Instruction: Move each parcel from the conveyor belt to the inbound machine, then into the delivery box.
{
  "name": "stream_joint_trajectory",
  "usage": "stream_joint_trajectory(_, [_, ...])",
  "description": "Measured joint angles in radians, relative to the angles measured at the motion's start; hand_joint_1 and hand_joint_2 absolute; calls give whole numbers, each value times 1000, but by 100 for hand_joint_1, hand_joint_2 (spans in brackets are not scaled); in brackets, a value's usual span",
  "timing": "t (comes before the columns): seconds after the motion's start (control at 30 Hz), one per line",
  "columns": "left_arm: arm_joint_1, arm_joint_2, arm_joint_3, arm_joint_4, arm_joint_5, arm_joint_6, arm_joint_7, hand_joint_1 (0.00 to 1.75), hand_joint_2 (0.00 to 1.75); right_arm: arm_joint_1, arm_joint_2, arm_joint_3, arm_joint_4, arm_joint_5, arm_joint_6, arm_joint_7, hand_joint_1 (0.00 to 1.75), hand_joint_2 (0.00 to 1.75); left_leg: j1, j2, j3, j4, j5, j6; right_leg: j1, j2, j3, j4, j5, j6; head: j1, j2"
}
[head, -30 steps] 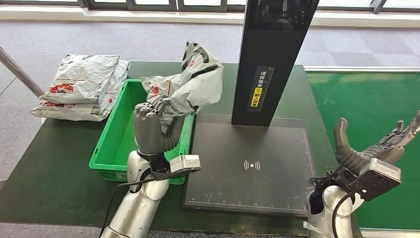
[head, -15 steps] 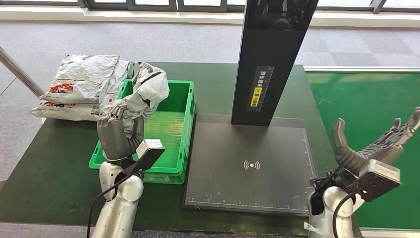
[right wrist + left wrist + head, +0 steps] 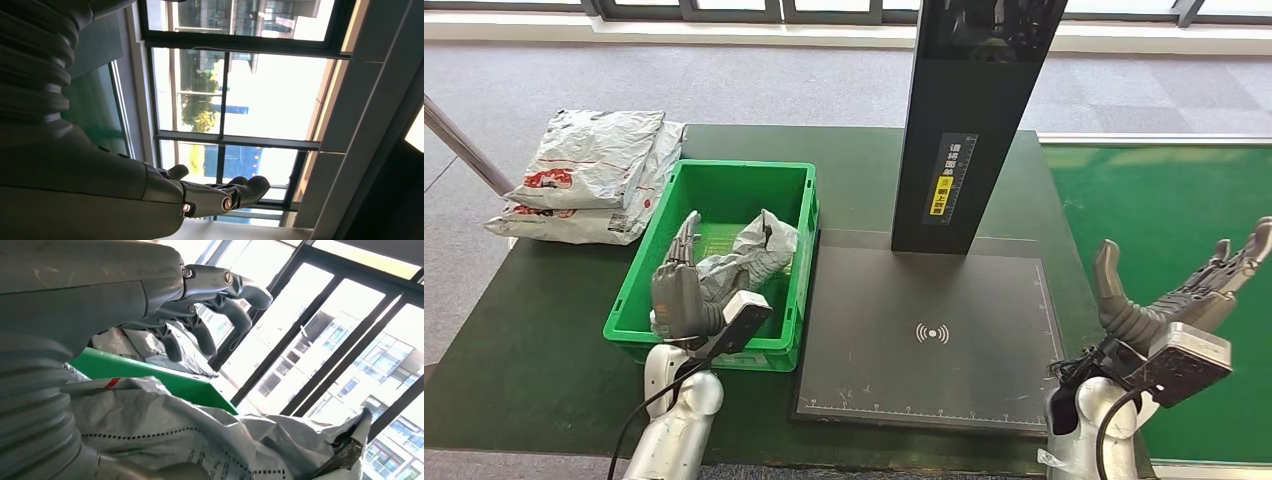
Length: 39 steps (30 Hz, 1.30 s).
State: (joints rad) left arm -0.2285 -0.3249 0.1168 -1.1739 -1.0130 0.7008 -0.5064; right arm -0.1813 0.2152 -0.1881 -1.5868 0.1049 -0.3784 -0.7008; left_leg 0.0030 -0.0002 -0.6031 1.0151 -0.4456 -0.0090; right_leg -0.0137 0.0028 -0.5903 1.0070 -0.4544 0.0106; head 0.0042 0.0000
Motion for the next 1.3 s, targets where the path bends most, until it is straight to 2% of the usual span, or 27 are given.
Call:
stream_joint_trajectory(0.03, [-1,0,1,6,1,0,0,0,0,0,0,0,1,0,0,0,0,175,0,0,0,0,0,0,0,0,0,0,0,0,0,0])
stream_joint_trajectory(0.33, [-3,-1,2,27,55,0,-32,0,0,-1,0,0,6,3,-1,0,0,175,0,0,0,0,0,0,0,0,0,0,0,0,0,0])
stream_joint_trajectory(0.5, [0,-2,2,-1,239,0,-152,0,0,-5,0,0,11,2,-1,0,0,175,0,0,0,0,0,0,0,0,0,0,0,0,0,0])
stream_joint_trajectory(0.6, [9,-2,1,-65,331,0,-187,0,0,-9,0,0,16,0,-2,0,0,175,0,0,0,0,0,0,0,0,0,0,0,0,0,0])
stream_joint_trajectory(0.87, [41,-1,-19,-306,452,0,-197,0,0,-28,0,0,36,-2,-5,0,0,175,0,0,0,0,0,0,0,0,0,0,0,0,0,0])
stream_joint_trajectory(1.03, [95,8,-126,-509,564,0,-197,0,0,-40,-4,-5,51,-5,-3,0,0,175,0,-1,0,0,0,0,0,-1,1,0,0,0,0,0])
stream_joint_trajectory(1.17, [132,20,-225,-598,635,-7,-197,0,175,-54,-8,-7,66,-6,0,0,0,175,0,-1,0,0,0,1,0,-1,0,0,0,0,0,0])
stream_joint_trajectory(1.23, [153,30,-285,-614,756,-54,-197,0,175,-57,-9,-7,72,-9,0,0,0,175,0,-1,0,0,-1,1,0,-1,0,0,0,0,0,0])
stream_joint_trajectory(1.3, [175,36,-334,-617,906,-183,-196,0,175,-59,-10,-12,77,-18,10,0,0,175,0,-1,0,0,-1,1,0,-1,0,0,0,0,0,0])
